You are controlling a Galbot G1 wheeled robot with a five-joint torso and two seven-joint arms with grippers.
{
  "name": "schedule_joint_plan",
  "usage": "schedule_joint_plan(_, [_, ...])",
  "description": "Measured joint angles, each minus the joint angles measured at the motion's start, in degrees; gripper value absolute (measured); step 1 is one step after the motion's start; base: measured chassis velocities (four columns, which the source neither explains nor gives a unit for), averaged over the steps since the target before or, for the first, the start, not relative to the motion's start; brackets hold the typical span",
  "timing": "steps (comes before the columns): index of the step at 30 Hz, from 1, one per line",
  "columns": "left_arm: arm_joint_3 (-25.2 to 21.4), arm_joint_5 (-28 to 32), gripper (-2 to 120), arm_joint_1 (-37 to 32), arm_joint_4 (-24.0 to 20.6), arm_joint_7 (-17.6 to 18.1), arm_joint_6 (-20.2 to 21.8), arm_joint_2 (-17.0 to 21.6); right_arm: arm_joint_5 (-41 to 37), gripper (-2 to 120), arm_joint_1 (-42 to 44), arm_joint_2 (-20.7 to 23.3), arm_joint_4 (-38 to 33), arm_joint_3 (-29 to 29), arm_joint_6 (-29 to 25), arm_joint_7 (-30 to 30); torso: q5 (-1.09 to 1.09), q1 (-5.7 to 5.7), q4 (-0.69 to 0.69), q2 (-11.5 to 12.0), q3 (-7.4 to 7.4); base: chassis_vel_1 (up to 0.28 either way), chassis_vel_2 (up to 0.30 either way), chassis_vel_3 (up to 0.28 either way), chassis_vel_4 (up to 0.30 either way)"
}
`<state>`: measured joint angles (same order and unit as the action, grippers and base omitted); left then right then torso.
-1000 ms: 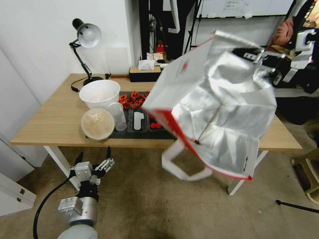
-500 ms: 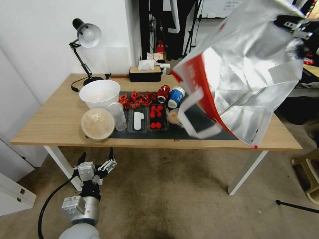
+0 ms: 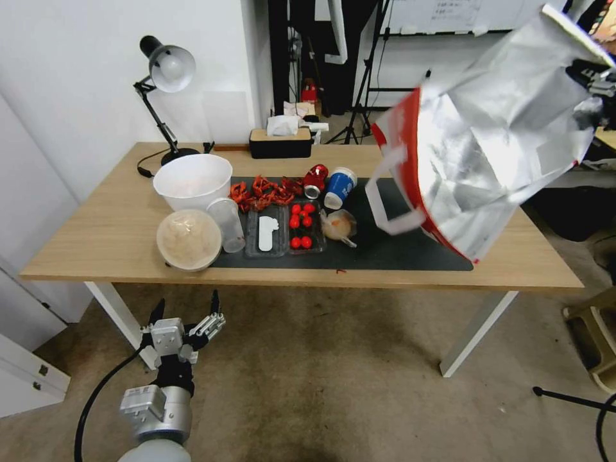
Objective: Pick up the food delivery bag from the floor and place it on the table.
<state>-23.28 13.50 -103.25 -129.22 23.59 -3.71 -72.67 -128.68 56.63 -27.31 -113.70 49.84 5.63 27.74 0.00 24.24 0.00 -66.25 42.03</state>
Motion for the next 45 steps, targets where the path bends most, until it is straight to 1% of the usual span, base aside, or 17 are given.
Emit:
schedule_joint_plan(2, [0.0, -0.3, 100, -0.4, -0.3, 0.0, -0.1, -0.1, 0.2, 0, -0.8, -1.3, 0.3, -0.6, -0.5, 0.6, 0.0, 0.0, -0.01, 0.0, 0.0, 0.0, 0.0, 0.0, 0.0])
schedule_joint_plan(4, [-0.1, -0.4, 100, -0.5, -0.4, 0.0, -0.2, -0.1, 0.3, 0, -1.0, -1.6, 0.3, -0.9, -0.7, 0.8, 0.0, 0.0, -0.01, 0.0, 0.0, 0.0, 0.0, 0.0, 0.0])
schedule_joint_plan(6, [-0.1, -0.9, 100, -0.9, -0.7, 0.0, -0.6, -0.3, 1.0, 0, -1.8, -3.1, 0.3, -2.0, -1.3, 1.4, -0.01, 0.0, 0.0, 0.0, 0.0, 0.0, 0.0, 0.0, 0.0])
schedule_joint_plan(12, [-0.1, -1.6, 100, -1.5, -0.8, 0.1, -1.1, -0.6, 2.3, 0, -2.0, -5.0, 0.2, -3.7, -1.7, 1.7, -0.01, 0.0, -0.01, 0.0, 0.0, 0.0, 0.0, 0.0, 0.0])
schedule_joint_plan(14, [-0.1, -2.1, 100, -1.7, -0.8, 0.1, -1.5, -0.8, 3.2, 0, -3.2, -6.3, 0.4, -5.0, -2.2, 2.7, -0.01, 0.0, 0.01, 0.0, 0.0, 0.0, 0.0, 0.0, 0.0])
schedule_joint_plan(18, [0.1, -2.5, 100, -1.7, -0.7, 0.1, -1.6, -1.1, 4.1, 0, -3.1, -7.0, 1.0, -5.2, -2.1, 3.0, -0.01, 0.0, 0.01, 0.0, 0.0, 0.0, 0.0, 0.0, 0.0])
schedule_joint_plan(22, [0.2, -3.1, 100, -1.7, -0.4, 0.2, -1.9, -1.2, 5.1, 0, -2.2, -7.6, 2.3, -4.5, -1.4, 3.2, -0.01, 0.0, -0.01, 0.0, 0.0, 0.0, 0.0, 0.0, 0.0])
schedule_joint_plan(28, [0.1, -3.2, 100, -1.6, -0.4, 0.2, -1.9, -1.1, 6.6, 0, -1.2, -8.4, 3.2, -4.5, -0.6, 3.3, 0.0, 0.0, -0.01, 0.0, 0.0, 0.0, 0.0, 0.0, 0.0])
schedule_joint_plan(36, [0.1, -3.2, 100, -1.6, -0.3, 0.2, -1.9, -1.1, 9.2, 0, -1.8, -9.1, 4.2, -6.6, 0.4, 5.3, -0.01, 0.0, 0.01, 0.0, 0.0, 0.0, 0.0, 0.0, 0.0])
schedule_joint_plan(42, [0.3, -3.5, 100, -1.7, -0.2, 0.2, -2.1, -1.4, 9.9, 0, -1.4, -8.5, 4.7, -6.1, 1.5, 6.7, 0.0, 0.01, 0.0, 0.0, 0.0, 0.0, 0.0, 0.0, 0.0])
schedule_joint_plan(45, [0.4, -3.7, 100, -1.7, -0.1, 0.2, -2.2, -1.5, 9.4, 0, -1.5, -7.4, 4.9, -5.8, 2.2, 8.2, 0.0, 0.0, -0.01, 0.0, 0.0, 0.0, 0.0, 0.0, 0.0])
